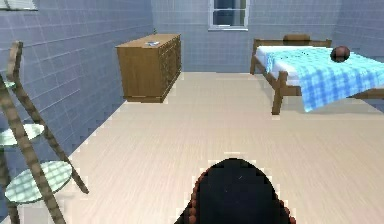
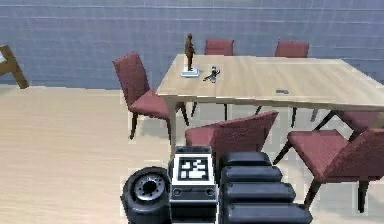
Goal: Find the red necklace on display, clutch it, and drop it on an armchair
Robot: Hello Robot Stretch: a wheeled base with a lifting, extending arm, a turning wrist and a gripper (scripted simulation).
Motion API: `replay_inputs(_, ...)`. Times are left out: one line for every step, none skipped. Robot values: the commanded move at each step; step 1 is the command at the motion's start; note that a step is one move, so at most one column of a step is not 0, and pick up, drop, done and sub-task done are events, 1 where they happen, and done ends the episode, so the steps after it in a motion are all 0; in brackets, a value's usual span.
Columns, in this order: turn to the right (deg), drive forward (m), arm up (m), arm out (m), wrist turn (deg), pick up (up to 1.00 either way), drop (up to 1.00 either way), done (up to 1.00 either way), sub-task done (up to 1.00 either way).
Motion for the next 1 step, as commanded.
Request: replay_inputs(45.0,0.00,0.00,0.00,0.0,0.00,0.00,0.00,0.00)
